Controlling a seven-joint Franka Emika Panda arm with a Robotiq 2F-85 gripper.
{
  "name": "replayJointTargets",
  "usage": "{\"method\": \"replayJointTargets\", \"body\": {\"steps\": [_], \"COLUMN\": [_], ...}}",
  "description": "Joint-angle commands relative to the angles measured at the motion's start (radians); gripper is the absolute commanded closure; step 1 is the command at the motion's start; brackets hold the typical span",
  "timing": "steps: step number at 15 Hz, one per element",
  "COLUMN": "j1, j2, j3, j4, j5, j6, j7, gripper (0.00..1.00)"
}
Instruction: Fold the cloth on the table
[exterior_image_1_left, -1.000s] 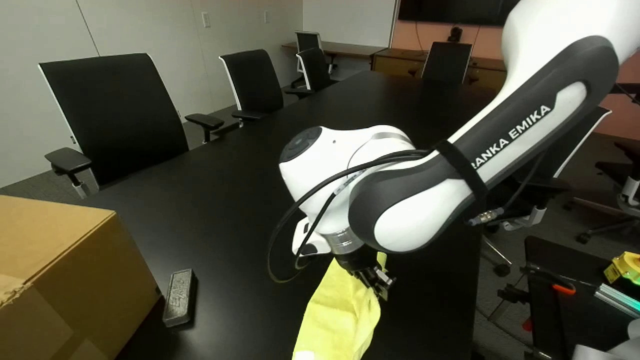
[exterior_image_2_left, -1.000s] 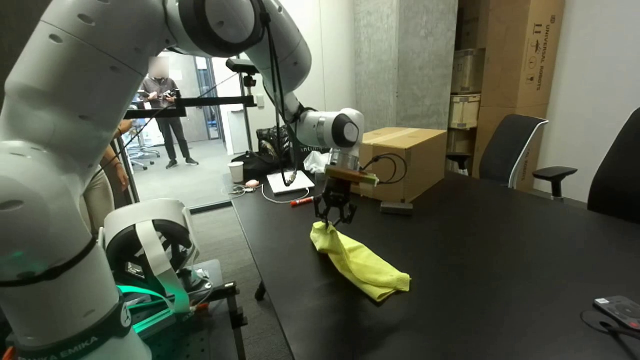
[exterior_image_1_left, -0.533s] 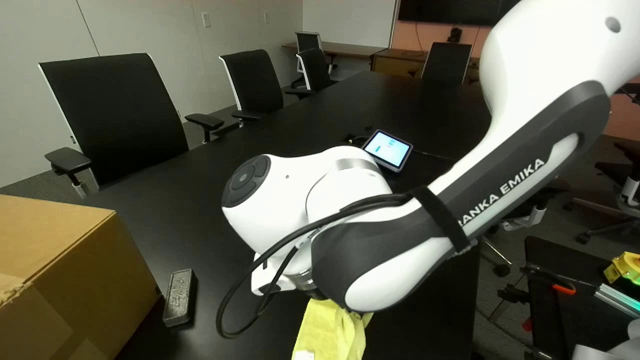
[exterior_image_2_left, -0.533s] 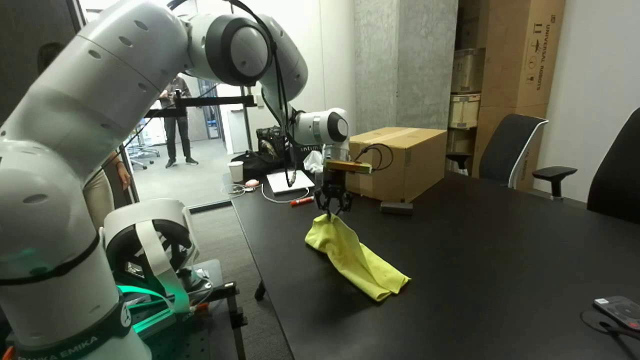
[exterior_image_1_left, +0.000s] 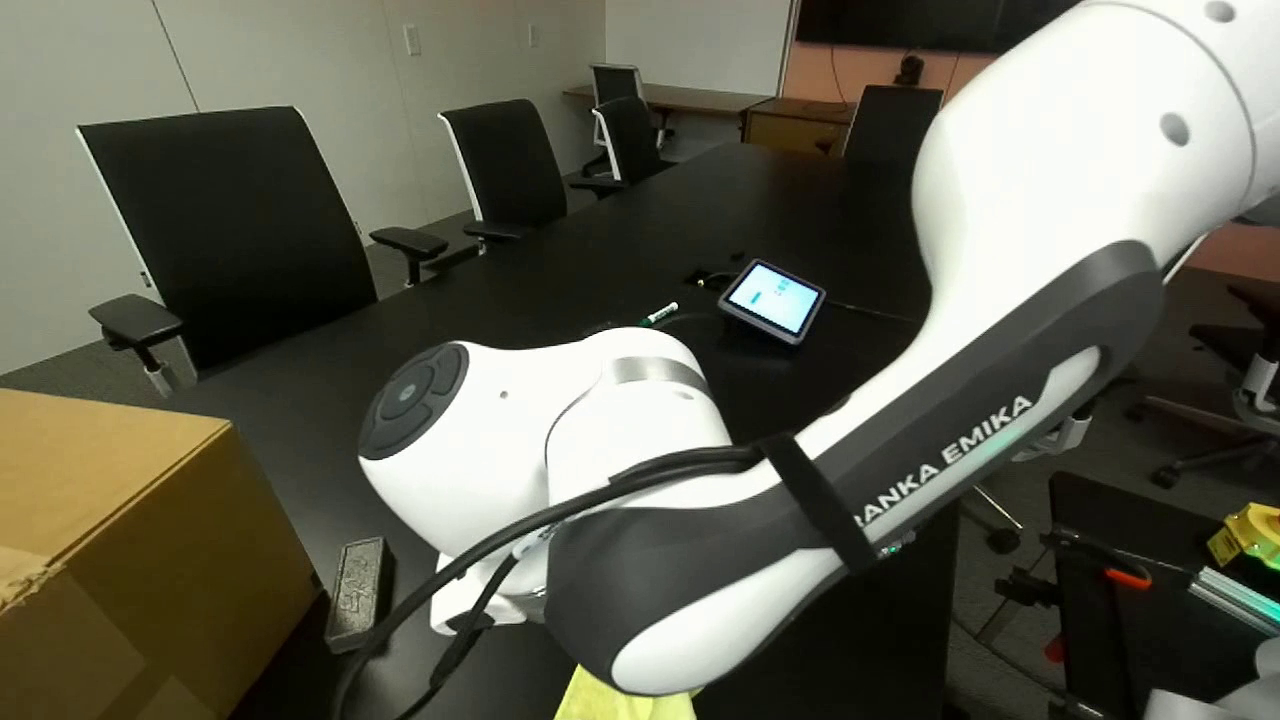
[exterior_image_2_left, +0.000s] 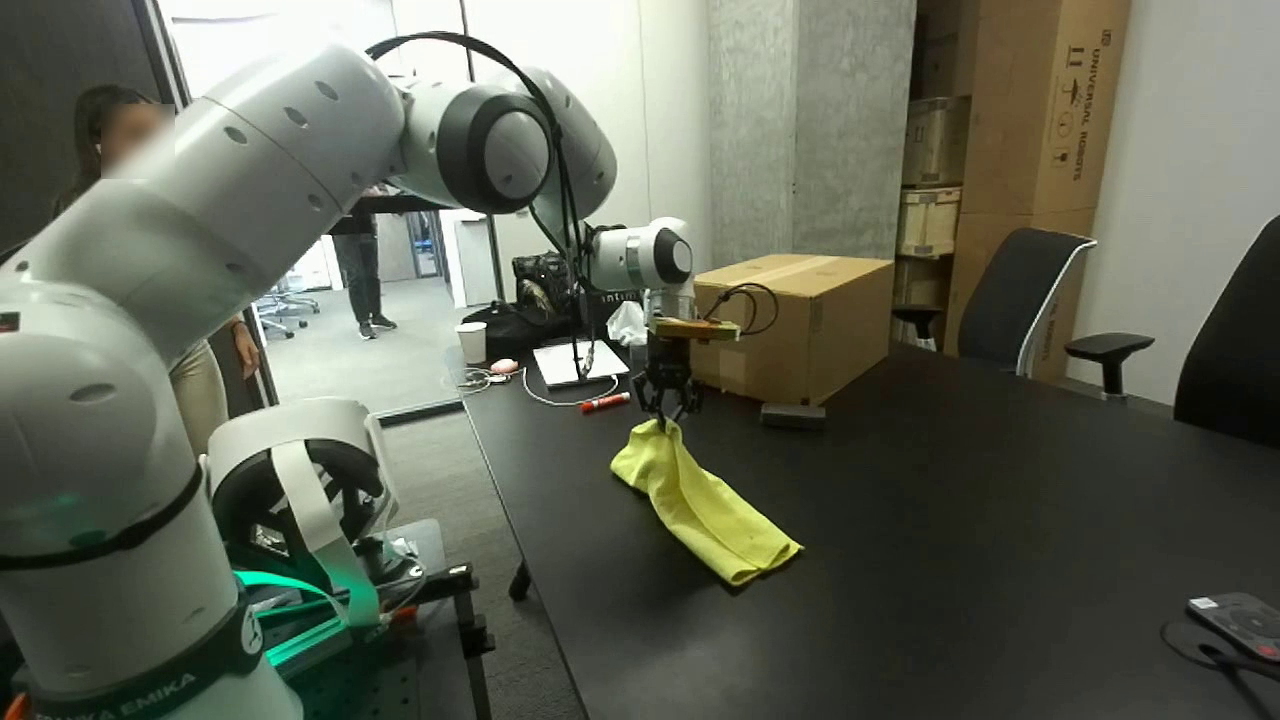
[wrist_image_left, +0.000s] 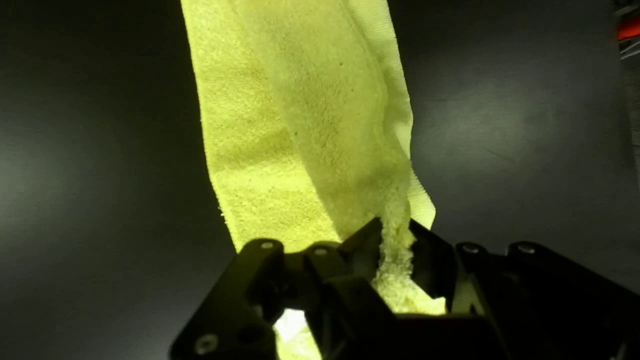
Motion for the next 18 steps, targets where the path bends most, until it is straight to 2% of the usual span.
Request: {"method": "replayJointTargets", "body": {"steps": [1, 2, 3, 5, 12, 13, 15, 18], "j1": [0.024, 0.026, 0.028, 0.031, 0.046, 0.047, 0.036, -0.022], "j2": [0.101, 0.120, 0.141, 0.175, 0.238, 0.246, 0.240, 0.210], "j3": [-0.030, -0.035, -0.040, -0.046, -0.054, -0.056, -0.059, -0.063], "j4": [0.149, 0.176, 0.201, 0.253, 0.401, 0.419, 0.430, 0.387], "j5": [0.003, 0.006, 0.008, 0.017, 0.034, 0.038, 0.049, 0.040], "j6": [-0.023, -0.022, -0.019, -0.021, -0.004, -0.005, -0.016, 0.004], "j7": [0.021, 0.033, 0.044, 0.069, 0.155, 0.168, 0.190, 0.256], "gripper": [0.91, 0.90, 0.64, 0.57, 0.04, 0.01, 0.00, 0.00]}}
